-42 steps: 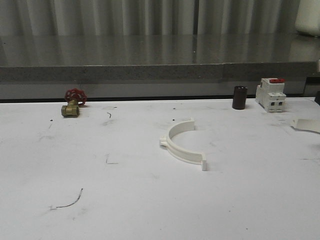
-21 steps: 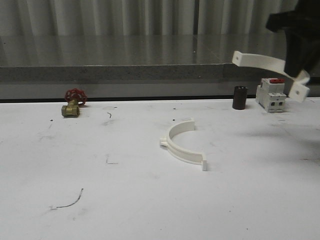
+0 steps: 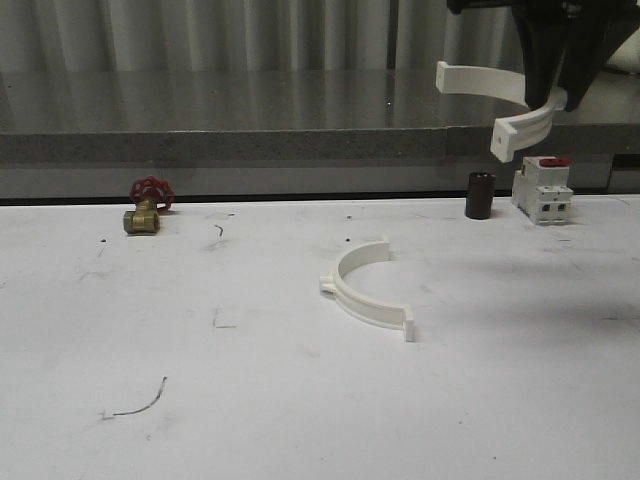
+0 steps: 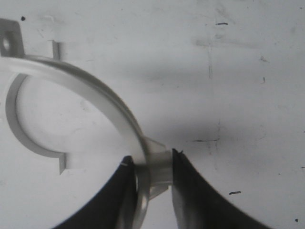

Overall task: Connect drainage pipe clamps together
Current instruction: 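Grasp the second clamp's tab with the right gripper and lift it, then carry the clamp to the placed half and lower it opposite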

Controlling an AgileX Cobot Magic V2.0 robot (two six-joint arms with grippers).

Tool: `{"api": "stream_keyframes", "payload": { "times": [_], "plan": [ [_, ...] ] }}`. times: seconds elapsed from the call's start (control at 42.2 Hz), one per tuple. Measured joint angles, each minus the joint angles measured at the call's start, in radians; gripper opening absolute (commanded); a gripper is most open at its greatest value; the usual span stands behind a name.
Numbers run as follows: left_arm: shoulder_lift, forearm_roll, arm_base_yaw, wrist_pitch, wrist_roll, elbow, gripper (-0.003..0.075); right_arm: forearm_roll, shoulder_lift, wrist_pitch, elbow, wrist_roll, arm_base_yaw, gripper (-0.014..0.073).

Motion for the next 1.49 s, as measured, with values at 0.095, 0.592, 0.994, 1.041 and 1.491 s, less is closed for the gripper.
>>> {"api": "stream_keyframes", "payload": {
  "times": [0.095,0.592,0.994,1.041,1.491],
  "plan": [
    [0.000,0.000,0.000,0.000,0.000,0.000,0.0374,-0.007,0.000,-0.045,0.047,0.038,0.002,0.0167],
    [0.000,0.000,0.000,-0.001,0.000,0.000,0.0374,0.012,0.100,-0.165,0.139,0.060,0.002,0.0167],
    [0.000,0.000,0.000,-0.001,0.000,0.000,0.0374,0.063,0.206,-0.261,0.139,0.060,0.002,0.0167],
    [0.000,0.000,0.000,-0.001,0.000,0.000,0.0374,0.073,0.215,-0.275,0.139,0.060,0.002,0.0167],
    [0.000,0.000,0.000,-0.001,0.000,0.000,0.0374,0.109,0.282,-0.332,0.139,0.061,0.002,0.0167]
  ]
}}
